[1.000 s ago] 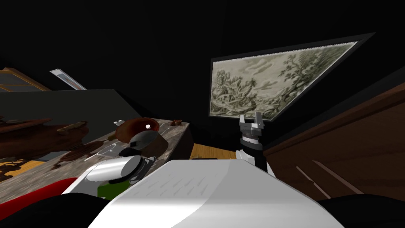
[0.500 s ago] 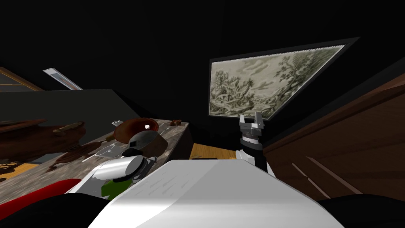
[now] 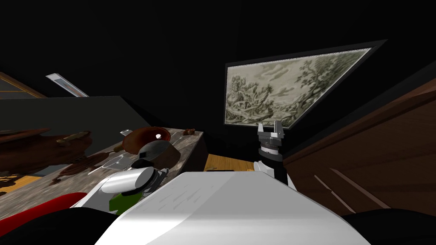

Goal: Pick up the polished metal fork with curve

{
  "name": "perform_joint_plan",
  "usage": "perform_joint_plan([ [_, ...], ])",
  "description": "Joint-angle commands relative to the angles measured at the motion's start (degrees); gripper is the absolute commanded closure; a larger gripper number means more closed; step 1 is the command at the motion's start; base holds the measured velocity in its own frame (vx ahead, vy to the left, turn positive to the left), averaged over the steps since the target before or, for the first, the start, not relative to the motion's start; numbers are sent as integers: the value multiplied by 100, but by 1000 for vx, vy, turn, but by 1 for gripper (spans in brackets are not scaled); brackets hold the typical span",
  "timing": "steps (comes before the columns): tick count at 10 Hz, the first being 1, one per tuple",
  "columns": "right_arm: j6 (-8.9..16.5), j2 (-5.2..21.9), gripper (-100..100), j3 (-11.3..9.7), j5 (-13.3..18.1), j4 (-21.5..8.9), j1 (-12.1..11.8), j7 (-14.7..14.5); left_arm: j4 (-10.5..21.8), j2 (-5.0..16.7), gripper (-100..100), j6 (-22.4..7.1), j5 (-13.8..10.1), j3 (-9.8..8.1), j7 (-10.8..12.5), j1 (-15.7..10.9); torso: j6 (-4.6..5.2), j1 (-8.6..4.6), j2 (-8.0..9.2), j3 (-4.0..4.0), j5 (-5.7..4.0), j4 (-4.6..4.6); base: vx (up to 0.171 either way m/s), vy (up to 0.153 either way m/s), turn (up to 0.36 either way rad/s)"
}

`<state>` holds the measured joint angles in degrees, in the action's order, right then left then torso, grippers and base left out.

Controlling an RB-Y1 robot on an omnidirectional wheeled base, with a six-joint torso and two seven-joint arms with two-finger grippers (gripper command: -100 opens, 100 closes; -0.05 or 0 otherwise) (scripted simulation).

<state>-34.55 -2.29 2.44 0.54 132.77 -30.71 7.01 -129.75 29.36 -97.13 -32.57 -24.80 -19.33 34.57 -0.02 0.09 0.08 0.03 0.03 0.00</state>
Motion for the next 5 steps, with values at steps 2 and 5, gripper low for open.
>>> perform_joint_plan([
  [2,0,0,0,0,0,0,0,0,-262,25,100,-235,-126,-123,34,37,-3,-1,-3,-1,-2,0,22,2,59],
  [5,0,0,0,0,0,0,0,0,-322,28,0,-283,-146,-143,46,42,0,-2,-5,-4,0,-2,12,-1,14],
])
